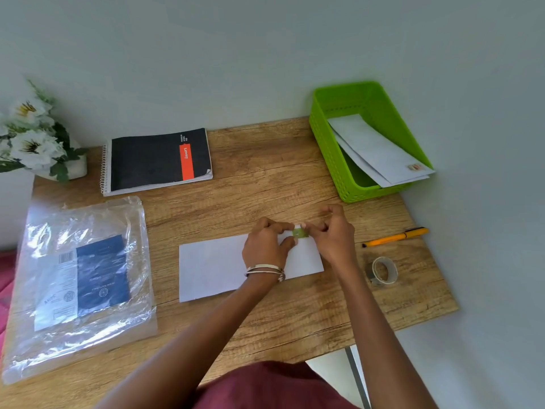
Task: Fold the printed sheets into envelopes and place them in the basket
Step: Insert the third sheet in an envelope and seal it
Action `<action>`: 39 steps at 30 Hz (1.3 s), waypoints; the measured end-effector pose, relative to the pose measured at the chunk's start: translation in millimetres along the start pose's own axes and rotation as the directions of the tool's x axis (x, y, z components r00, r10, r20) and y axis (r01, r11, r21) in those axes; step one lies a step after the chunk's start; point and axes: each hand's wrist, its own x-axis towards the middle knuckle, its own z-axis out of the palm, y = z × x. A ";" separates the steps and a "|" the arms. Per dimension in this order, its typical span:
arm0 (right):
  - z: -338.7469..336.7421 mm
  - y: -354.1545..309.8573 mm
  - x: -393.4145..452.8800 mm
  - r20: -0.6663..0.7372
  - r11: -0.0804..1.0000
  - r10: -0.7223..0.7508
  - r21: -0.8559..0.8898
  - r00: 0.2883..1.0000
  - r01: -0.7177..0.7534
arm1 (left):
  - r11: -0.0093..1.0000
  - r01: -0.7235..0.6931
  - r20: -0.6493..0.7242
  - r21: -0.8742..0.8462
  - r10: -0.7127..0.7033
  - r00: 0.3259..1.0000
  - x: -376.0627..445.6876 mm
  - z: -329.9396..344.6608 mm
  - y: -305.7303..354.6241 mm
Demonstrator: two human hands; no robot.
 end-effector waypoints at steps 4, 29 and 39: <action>15.0 -2.1 -7.0 -0.060 0.991 -0.055 -0.128 0.997 0.047 | 0.999 -0.047 0.027 -0.010 0.048 0.999 2.5 -6.2 -9.6; 0.1 12.9 -3.6 -0.004 0.999 -0.034 -0.010 0.999 0.034 | 0.976 -0.218 -0.091 0.002 0.217 0.972 -5.5 2.8 -14.4; 13.8 7.5 -6.8 -0.130 0.997 -0.073 -0.047 0.989 0.067 | 0.975 -0.223 -0.086 -0.009 0.221 0.971 -5.1 3.4 -15.0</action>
